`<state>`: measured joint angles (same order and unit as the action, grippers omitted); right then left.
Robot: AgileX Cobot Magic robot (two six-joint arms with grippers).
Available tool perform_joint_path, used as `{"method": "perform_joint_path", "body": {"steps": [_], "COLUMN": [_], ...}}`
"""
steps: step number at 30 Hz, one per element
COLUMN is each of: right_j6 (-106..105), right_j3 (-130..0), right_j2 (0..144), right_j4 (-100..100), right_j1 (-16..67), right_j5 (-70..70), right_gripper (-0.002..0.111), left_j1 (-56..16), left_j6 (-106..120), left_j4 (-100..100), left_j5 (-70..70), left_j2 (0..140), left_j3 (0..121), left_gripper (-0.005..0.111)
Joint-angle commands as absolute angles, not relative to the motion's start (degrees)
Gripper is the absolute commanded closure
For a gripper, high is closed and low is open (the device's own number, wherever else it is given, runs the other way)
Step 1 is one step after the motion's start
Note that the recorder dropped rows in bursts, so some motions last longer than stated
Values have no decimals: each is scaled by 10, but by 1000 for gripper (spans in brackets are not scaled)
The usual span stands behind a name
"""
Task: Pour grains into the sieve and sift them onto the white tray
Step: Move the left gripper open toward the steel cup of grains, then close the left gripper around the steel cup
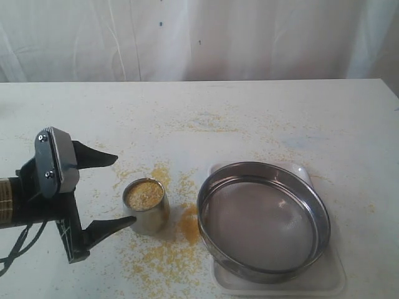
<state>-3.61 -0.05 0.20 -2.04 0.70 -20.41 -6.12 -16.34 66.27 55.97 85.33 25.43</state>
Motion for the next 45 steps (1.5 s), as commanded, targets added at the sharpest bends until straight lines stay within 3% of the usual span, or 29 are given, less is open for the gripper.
{"method": "perform_joint_path", "body": {"steps": [1, 15, 30, 45], "right_j6": [-41, -41, -41, -41], "right_j3": [0, 0, 0, 0], "right_j2": [0, 0, 0, 0], "right_j4": [-22, -22, -21, -22], "right_j1": [9, 9, 11, 11], "right_j5": [-202, -202, -202, -202], "right_gripper": [108, 108, 108, 108], "left_j1": [-66, -70, -76, -76], "left_j6": [-153, -220, -211, -300], "left_j4": [643, 669, 633, 746], "left_j5": [608, 690, 700, 686], "left_j2": [900, 1056, 1055, 1048], "left_j3": [286, 362, 407, 414], "left_gripper": [2, 2, 2, 2]}}
